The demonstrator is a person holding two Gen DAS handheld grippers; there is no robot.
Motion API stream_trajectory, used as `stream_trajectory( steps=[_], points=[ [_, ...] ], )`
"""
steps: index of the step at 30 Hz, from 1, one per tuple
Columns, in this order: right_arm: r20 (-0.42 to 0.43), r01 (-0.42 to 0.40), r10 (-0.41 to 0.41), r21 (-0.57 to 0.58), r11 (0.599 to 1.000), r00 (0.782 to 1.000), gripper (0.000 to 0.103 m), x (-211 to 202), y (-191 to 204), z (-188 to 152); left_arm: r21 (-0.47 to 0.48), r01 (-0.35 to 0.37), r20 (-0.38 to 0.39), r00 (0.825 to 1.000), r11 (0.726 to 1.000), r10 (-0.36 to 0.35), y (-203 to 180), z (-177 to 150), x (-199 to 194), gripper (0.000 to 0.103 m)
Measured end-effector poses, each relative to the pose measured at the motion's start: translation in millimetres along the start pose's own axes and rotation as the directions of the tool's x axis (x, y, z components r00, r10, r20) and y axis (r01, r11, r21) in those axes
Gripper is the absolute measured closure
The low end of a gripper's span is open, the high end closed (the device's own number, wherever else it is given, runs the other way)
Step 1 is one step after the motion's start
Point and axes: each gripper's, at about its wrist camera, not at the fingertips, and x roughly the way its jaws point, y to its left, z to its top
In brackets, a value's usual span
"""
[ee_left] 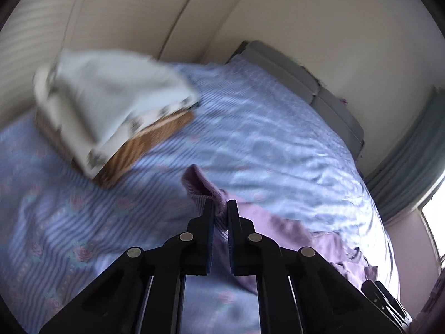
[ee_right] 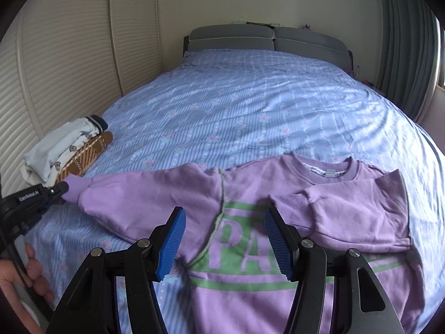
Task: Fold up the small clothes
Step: 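Grasp the other sleeve cuff with the left gripper and lift it, then lay the sleeve across the chest and open the left gripper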
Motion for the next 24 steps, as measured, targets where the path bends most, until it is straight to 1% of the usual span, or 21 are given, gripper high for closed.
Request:
stream_trajectory(
  steps=[4,7,10,13,17,21,24],
  points=[
    [0.025,0.015,-0.016,0.058,0.998,1.000,0.043,-19,-39,2,0.105,0.042,0.033,0.998,0.994,-0.046,-63,2,-19,0.093],
    [0.049,0.036,-0.042,0.107,0.994,0.998,0.043,-35,-77,3,0.186,0.088,0.034,0.995,0.979,-0.096,-117,-7,-26,0.093],
    [0.075,0.072,-0.084,0.154,0.985,0.994,0.043,-51,-121,2,0.255,0.148,0.005,0.988,0.956,-0.154,-171,-23,-21,0.093],
    [0.092,0.111,-0.130,0.196,0.974,0.987,0.043,-63,-164,-2,0.331,0.190,-0.033,0.981,0.924,-0.190,-223,-47,-11,0.093],
    [0.076,0.147,-0.175,0.284,0.947,0.982,0.043,-72,-231,-13,0.402,0.237,-0.120,0.971,0.884,-0.205,-284,-87,15,0.093],
    [0.045,0.168,-0.198,0.367,0.915,0.979,0.043,-70,-285,-31,0.481,0.257,-0.188,0.964,0.838,-0.188,-333,-128,38,0.093],
    [0.026,0.186,-0.213,0.391,0.901,0.977,0.043,-66,-308,-43,0.533,0.267,-0.227,0.959,0.803,-0.168,-362,-158,51,0.093]
  ],
)
